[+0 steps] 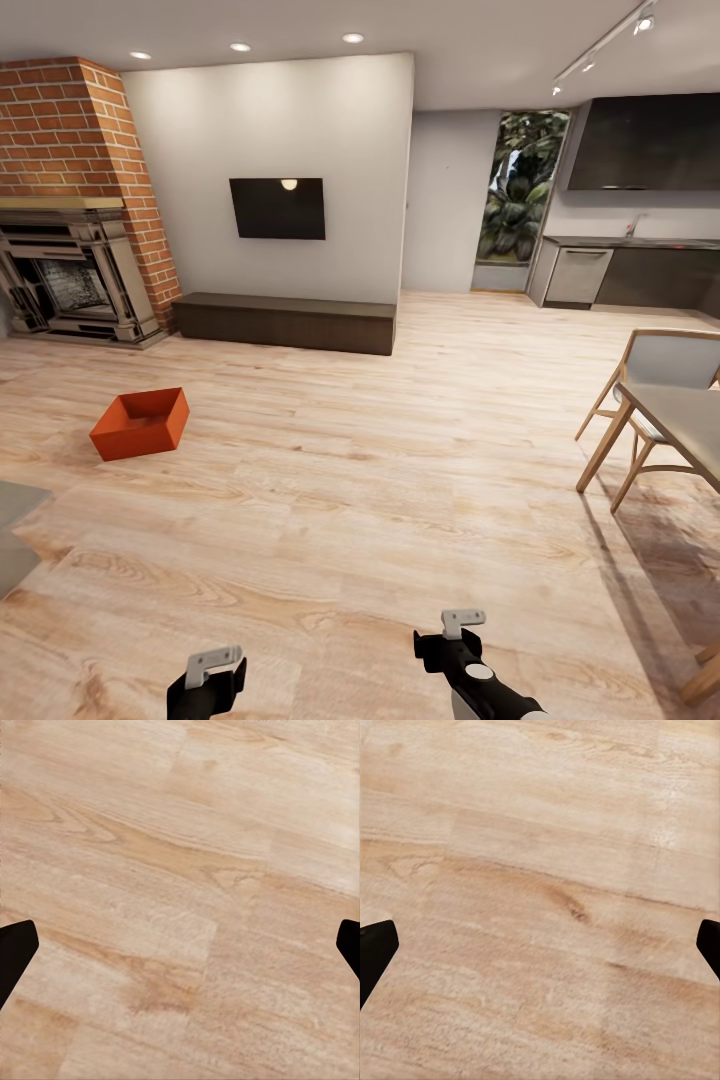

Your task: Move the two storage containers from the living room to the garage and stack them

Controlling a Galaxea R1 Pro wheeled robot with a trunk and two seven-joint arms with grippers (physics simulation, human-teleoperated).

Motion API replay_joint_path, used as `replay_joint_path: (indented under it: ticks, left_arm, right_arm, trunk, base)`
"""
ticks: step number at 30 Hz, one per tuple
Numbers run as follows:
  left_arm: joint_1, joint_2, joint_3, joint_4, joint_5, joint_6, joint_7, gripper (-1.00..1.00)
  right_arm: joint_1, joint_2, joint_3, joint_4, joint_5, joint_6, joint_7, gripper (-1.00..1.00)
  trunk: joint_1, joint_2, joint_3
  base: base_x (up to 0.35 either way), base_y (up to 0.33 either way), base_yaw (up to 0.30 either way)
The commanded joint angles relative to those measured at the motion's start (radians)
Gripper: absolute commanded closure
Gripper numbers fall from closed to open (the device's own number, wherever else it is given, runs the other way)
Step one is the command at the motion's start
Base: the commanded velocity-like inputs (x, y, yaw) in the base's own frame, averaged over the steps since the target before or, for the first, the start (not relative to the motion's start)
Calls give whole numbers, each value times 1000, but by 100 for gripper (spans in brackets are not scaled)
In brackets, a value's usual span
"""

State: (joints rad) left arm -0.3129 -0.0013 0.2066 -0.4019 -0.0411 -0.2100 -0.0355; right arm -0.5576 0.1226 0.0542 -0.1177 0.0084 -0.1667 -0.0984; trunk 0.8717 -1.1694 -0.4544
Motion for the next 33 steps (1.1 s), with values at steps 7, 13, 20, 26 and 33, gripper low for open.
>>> replay_joint_path:
  ticks: [7,13,20,26,33]
  left_arm:
    - [-3,15,8,8,-3,-9,-4,-100]
    - [-3,20,8,14,-2,-11,-4,-100]
    - [-3,21,8,15,-2,-12,-4,-100]
    - [-3,21,8,15,-2,-12,-4,-100]
    - [-3,22,8,16,-2,-12,-4,-100]
  right_arm:
    - [-1,-1,6,1,1,-2,-5,-100]
    - [-1,-1,6,1,1,-2,-1,-100]
    - [-1,-1,6,1,1,-2,0,-100]
    - [-1,-1,6,1,1,-2,0,-100]
    - [-1,-1,6,1,1,-2,0,-100]
  trunk:
    - [0,-1,-1]
    - [0,-1,-1]
    - [0,-1,-1]
    - [0,-1,-1]
    - [0,-1,-1]
  base:
    - [0,0,0]
    - [0,0,0]
    - [59,0,0]
    - [259,0,0]
    - [222,0,0]
